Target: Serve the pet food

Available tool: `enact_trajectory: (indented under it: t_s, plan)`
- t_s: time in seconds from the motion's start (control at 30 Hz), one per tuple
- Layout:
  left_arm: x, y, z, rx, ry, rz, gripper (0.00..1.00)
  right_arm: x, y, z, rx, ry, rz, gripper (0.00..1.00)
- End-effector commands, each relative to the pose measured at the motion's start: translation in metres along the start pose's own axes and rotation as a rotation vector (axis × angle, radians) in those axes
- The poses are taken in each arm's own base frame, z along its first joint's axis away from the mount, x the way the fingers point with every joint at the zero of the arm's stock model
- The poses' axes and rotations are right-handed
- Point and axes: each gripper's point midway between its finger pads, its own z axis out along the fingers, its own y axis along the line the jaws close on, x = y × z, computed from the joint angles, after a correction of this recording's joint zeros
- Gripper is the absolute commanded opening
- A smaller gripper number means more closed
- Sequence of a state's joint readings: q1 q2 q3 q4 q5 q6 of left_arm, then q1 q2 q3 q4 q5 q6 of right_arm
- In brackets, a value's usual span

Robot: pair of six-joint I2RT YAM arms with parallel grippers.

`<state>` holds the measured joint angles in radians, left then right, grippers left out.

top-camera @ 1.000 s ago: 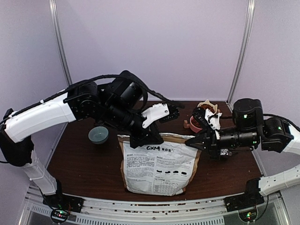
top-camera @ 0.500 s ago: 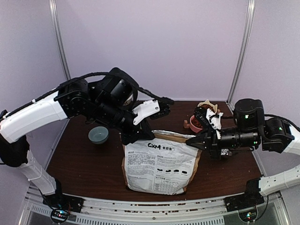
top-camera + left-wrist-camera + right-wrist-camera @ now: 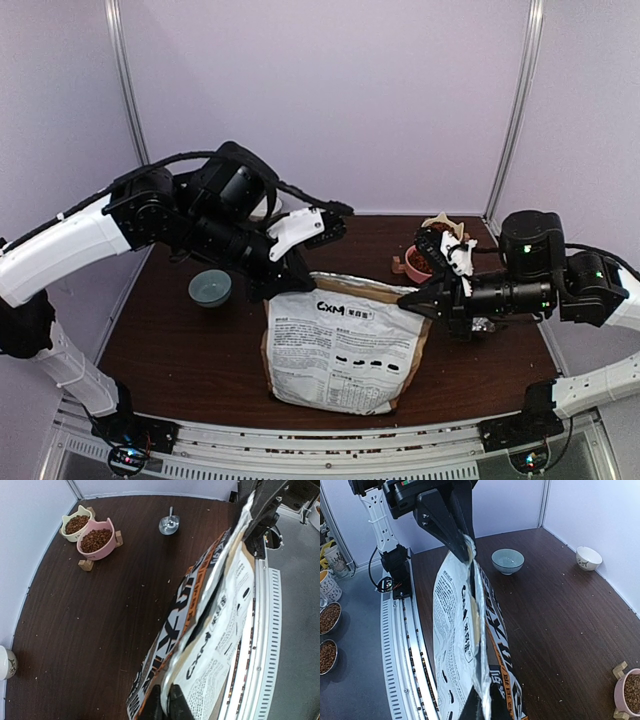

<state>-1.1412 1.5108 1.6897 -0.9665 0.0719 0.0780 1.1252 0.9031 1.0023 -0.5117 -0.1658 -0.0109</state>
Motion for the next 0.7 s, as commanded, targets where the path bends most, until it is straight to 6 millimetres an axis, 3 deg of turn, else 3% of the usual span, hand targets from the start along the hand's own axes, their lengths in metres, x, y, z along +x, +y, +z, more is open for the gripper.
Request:
enact_trajectory:
  t_s: [0.0, 0.07, 0.1, 0.27, 0.33, 0.43, 0.67]
  plan:
    - [0.018, 0.037, -0.025, -0.149, 0.034, -0.038, 0.1, -0.008, -0.008, -0.012, 0.045, -0.032, 0.012, 0.0]
    - [0.02, 0.038, -0.026, -0.154, 0.036, -0.041, 0.07, -0.008, -0.008, -0.012, 0.044, -0.031, 0.012, 0.0]
    - [0.021, 0.039, -0.027, -0.154, 0.036, -0.041, 0.0, -0.008, -0.008, -0.011, 0.046, -0.031, 0.013, 0.0]
    - [0.026, 0.043, -0.03, -0.169, 0.041, -0.046, 0.01, -0.008, -0.009, -0.011, 0.048, -0.028, 0.013, 0.0]
    - [0.028, 0.046, -0.032, -0.184, 0.047, -0.05, 0.12, -0.008, -0.009, -0.011, 0.049, -0.027, 0.013, 0.0]
    - [0.031, 0.047, -0.033, -0.187, 0.049, -0.05, 0.0, -0.008, -0.009, -0.011, 0.049, -0.026, 0.013, 0.0]
    - [0.037, 0.052, -0.036, -0.207, 0.059, -0.059, 0.03, -0.007, -0.009, -0.012, 0.052, -0.026, 0.013, 0.0]
